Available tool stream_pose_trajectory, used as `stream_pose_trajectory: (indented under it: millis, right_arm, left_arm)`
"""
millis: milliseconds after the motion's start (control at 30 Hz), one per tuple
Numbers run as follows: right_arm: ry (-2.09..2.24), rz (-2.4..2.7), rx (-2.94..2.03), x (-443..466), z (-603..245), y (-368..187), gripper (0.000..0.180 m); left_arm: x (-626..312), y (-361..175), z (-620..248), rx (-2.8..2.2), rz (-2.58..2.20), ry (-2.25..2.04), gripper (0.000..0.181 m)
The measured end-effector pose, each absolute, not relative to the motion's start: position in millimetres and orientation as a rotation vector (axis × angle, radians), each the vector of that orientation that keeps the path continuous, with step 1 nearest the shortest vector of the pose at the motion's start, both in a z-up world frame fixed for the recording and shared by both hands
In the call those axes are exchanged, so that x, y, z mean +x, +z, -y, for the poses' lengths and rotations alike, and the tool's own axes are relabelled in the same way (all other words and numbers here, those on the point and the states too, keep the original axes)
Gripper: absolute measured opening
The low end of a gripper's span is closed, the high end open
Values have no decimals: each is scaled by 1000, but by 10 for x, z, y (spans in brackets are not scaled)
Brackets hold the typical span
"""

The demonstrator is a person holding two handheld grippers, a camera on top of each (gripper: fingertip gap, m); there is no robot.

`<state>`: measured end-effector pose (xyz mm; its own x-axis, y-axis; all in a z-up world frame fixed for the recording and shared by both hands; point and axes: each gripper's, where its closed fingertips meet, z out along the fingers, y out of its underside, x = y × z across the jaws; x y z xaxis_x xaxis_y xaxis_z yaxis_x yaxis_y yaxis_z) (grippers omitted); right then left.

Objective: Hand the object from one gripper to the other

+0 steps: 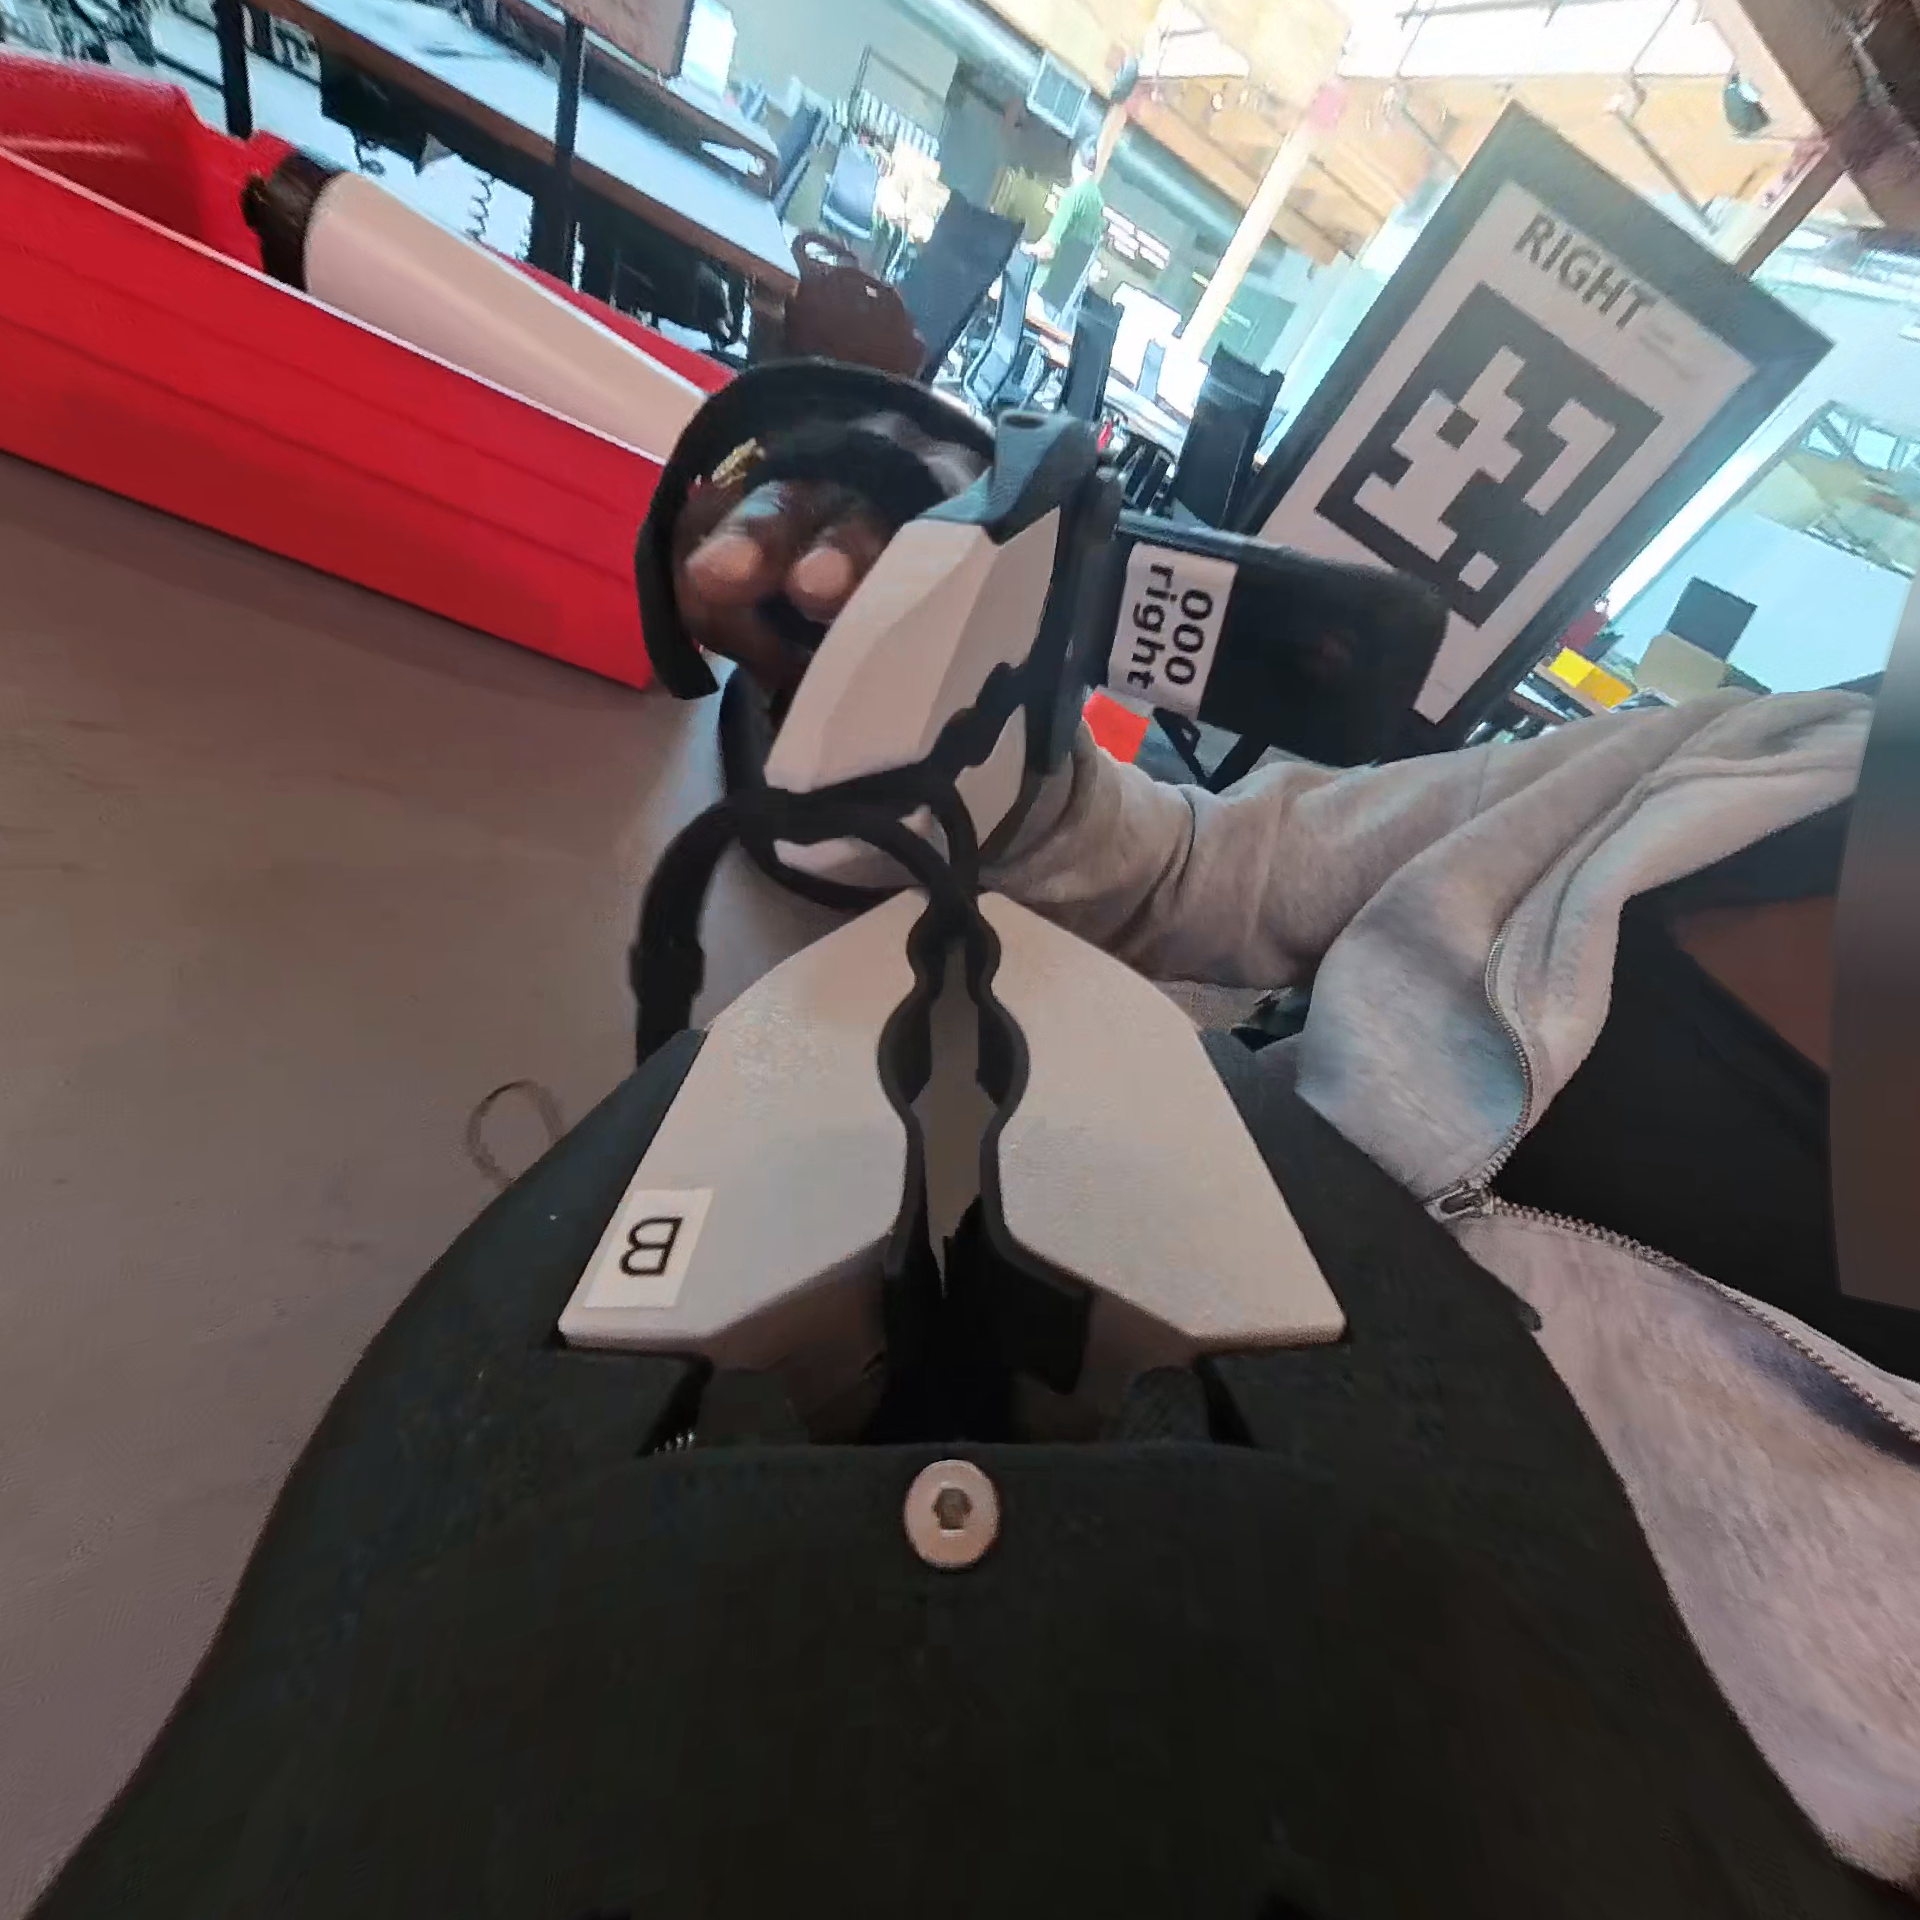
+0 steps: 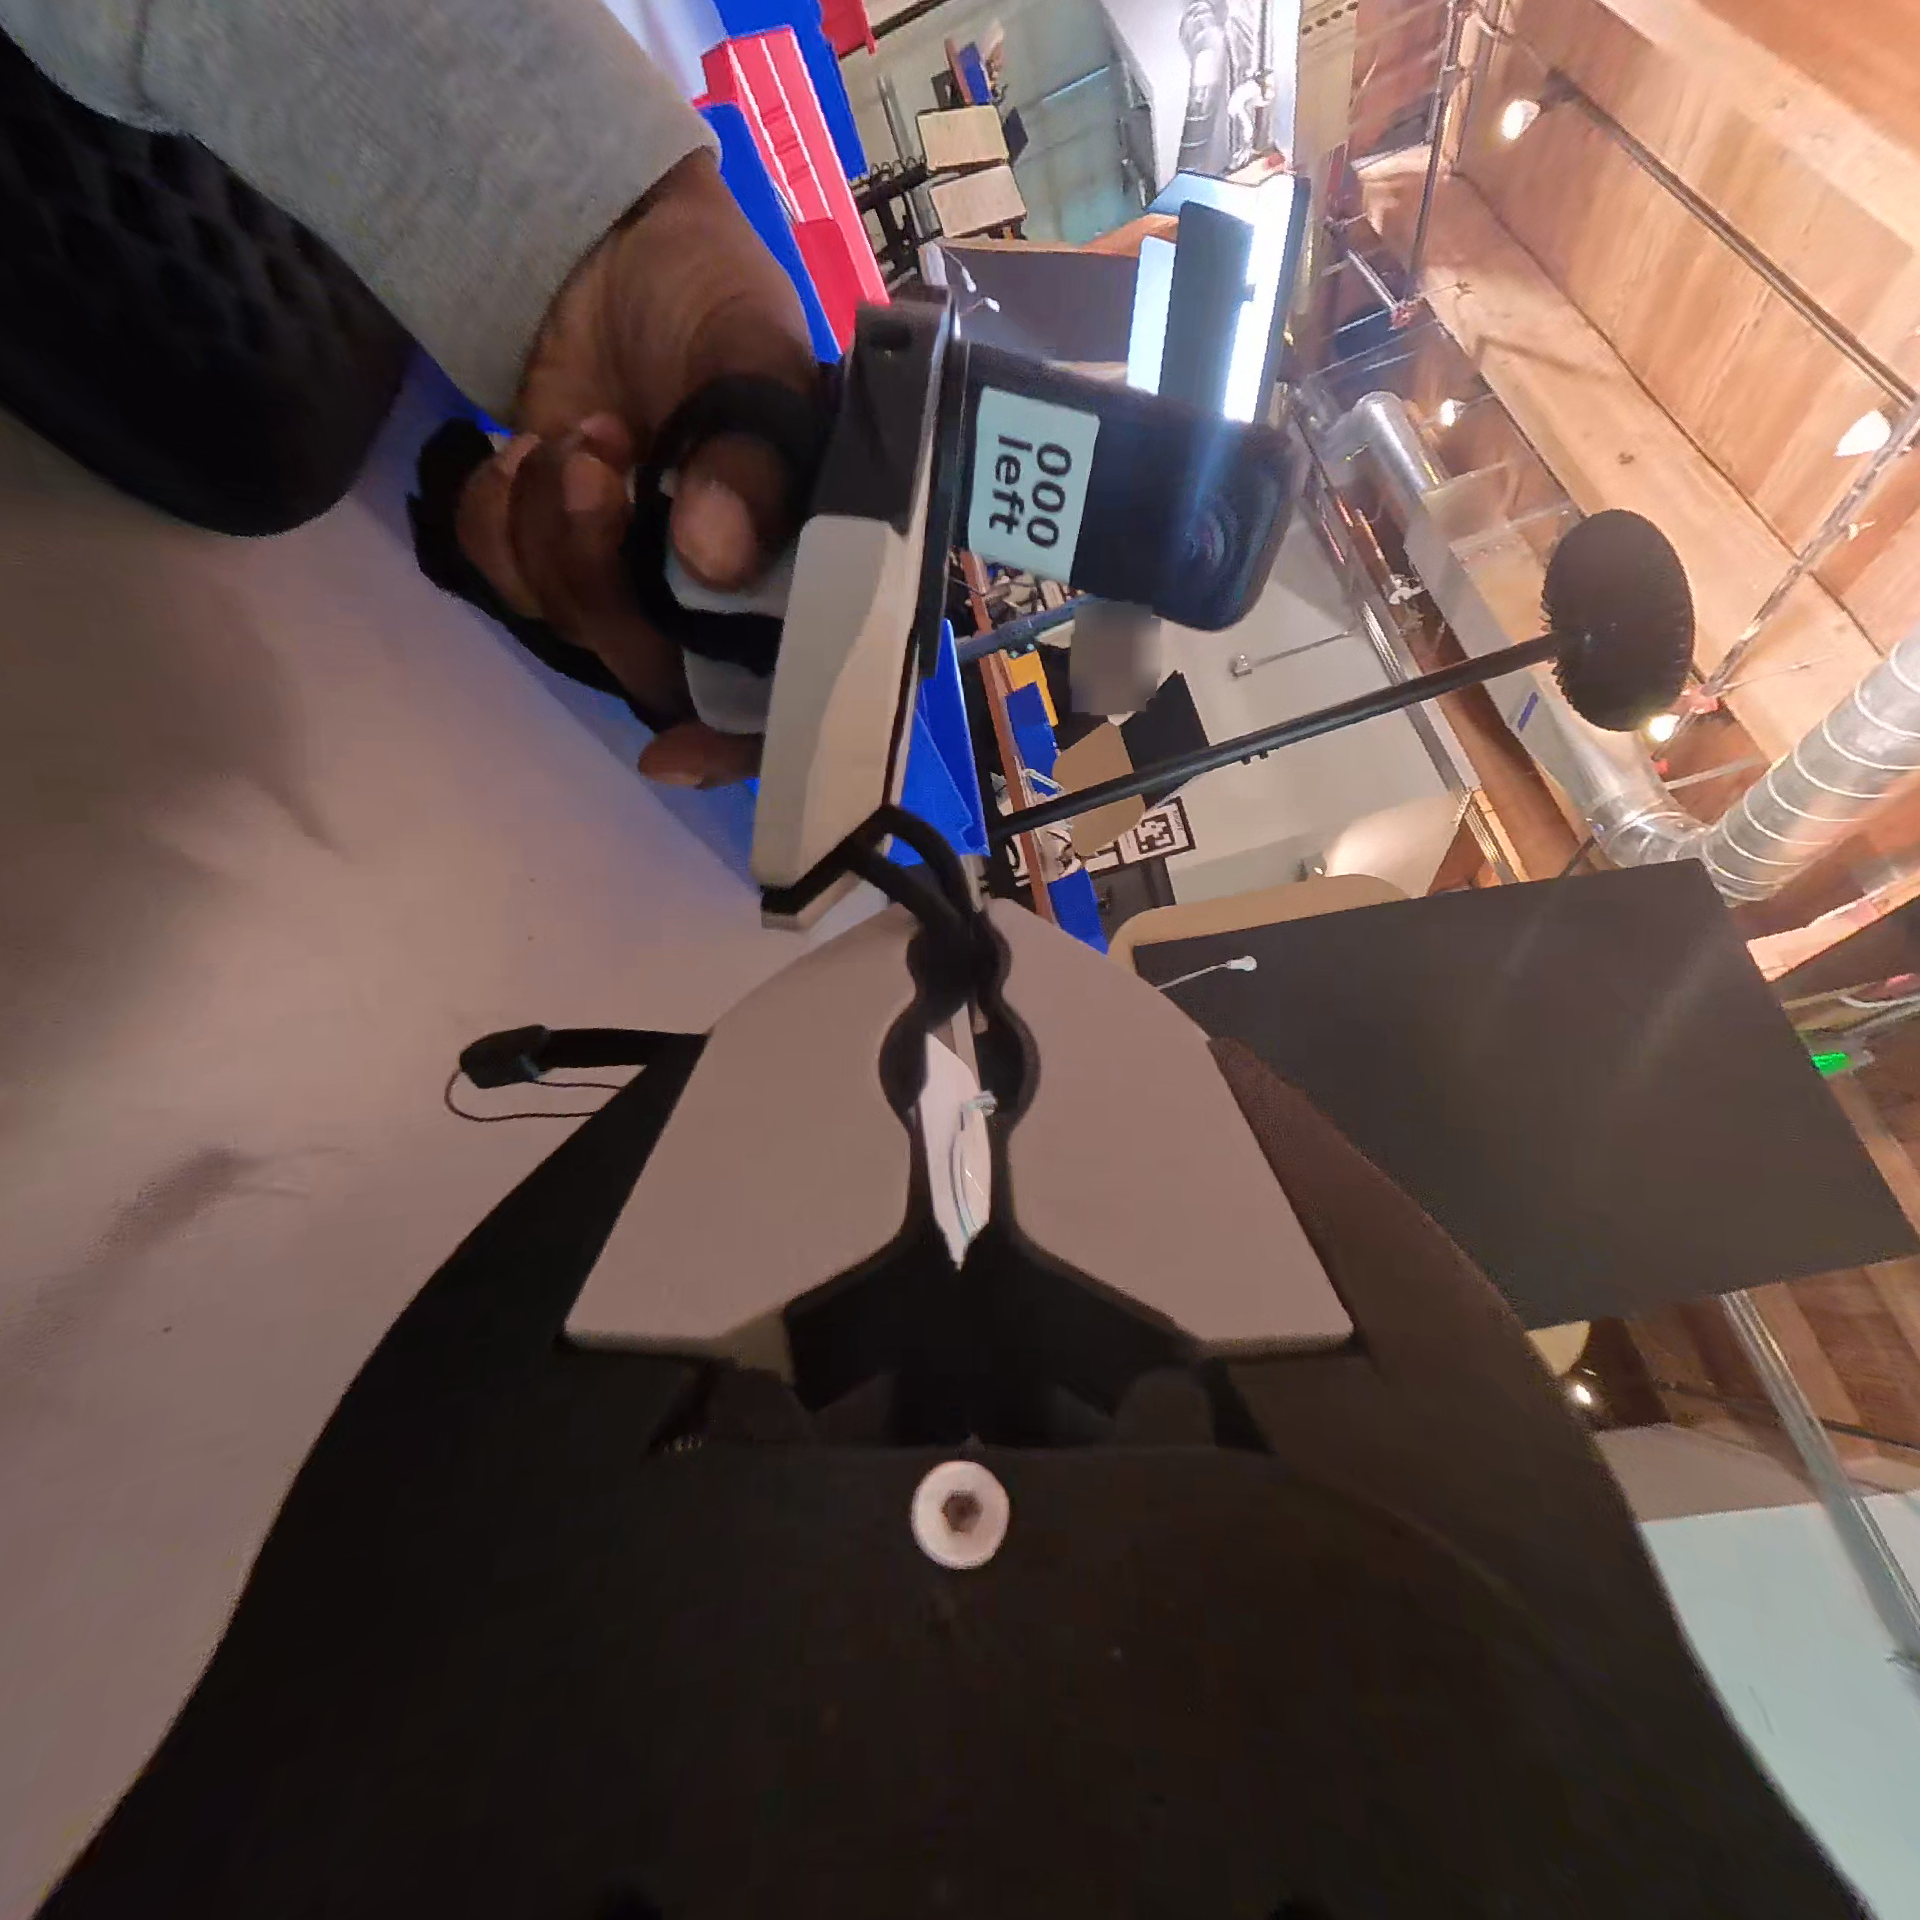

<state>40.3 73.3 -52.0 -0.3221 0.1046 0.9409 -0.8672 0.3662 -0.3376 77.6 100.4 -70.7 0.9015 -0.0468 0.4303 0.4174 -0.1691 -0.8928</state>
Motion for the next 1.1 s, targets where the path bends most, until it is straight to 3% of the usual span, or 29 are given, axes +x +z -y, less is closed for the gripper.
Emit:
stream_pose_trajectory:
  millis: [100,300,400,467,533,633,733,800,900,967,1033,1100]
  right_arm:
    - [1214,1631,673,402,-741,-514,4]
    - [1681,1904,381,335,-795,-402,3]
    - [1908,2019,302,404,-764,-381,3]
    - [1982,2053,289,456,-742,-368,3]
    - [2031,2076,287,503,-726,-355,3]
    - [2108,2099,216,504,-710,-327,5]
    - [2219,2166,72,444,-708,-325,40]
    - [2226,2253,-12,390,-703,-392,48]
    - [2199,2400,-29,430,-650,-546,40]
    - [2181,2455,-18,475,-597,-618,14]
    - [2179,2462,-23,488,-577,-633,7]
    - [2226,2436,-39,480,-606,-569,7]
  left_arm:
    - [774,-669,-995,-1684,255,-393,8]
    - [355,-566,-861,-1629,311,53,43]
    - [312,-552,-909,-1578,300,122,45]
    - [398,-613,-1008,-1612,268,61,38]
    - [475,-689,-1070,-1667,225,32,4]
    - [494,-646,-1073,-1653,212,46,3]
    - [435,-518,-983,-1582,244,60,3]
    - [366,-439,-898,-1532,283,77,3]
    - [322,-363,-828,-1480,317,73,3]
    - [317,-379,-836,-1488,325,69,3]
    - [303,-380,-846,-1486,334,83,4]
    - [263,-352,-826,-1461,357,109,25]
